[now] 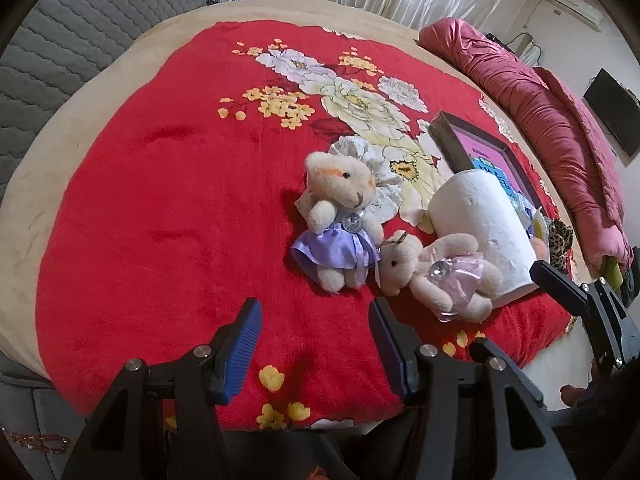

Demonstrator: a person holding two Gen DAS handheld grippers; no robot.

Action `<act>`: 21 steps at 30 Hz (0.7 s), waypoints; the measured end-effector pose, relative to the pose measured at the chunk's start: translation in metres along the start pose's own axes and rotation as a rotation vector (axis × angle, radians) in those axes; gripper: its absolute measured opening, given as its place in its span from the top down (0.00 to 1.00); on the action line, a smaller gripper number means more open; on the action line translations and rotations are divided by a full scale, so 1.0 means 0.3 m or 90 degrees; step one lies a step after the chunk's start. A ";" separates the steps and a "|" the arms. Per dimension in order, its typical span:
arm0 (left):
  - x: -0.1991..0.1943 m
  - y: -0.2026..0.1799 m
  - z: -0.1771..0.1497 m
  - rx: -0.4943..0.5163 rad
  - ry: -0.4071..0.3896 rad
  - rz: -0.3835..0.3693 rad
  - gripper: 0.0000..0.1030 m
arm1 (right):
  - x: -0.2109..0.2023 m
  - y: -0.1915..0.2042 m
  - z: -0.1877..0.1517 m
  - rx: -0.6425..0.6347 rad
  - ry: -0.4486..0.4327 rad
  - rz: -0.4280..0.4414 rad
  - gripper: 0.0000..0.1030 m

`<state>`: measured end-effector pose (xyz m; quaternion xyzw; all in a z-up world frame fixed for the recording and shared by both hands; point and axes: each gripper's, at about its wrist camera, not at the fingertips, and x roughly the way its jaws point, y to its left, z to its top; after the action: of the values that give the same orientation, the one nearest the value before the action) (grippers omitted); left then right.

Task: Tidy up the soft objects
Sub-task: 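Move both open tools toward the two teddy bears beside the paper roll, then grasp the purple-dress bear with the left tool while the right tool grasps the pink-dress bear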

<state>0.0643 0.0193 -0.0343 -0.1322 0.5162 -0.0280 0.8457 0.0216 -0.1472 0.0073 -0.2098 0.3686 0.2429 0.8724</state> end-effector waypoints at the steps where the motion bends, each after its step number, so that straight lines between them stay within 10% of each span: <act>1: 0.009 0.000 0.004 0.000 0.001 0.000 0.47 | 0.007 0.003 -0.002 -0.007 0.001 -0.003 0.25; 21: 0.174 0.000 0.057 -0.014 0.034 -0.031 0.47 | 0.143 0.051 -0.017 -0.132 0.001 -0.063 0.25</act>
<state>0.1036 0.0130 -0.0722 -0.1536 0.5358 -0.0466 0.8290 0.0361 -0.1263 -0.0308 -0.3173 0.3312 0.2360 0.8567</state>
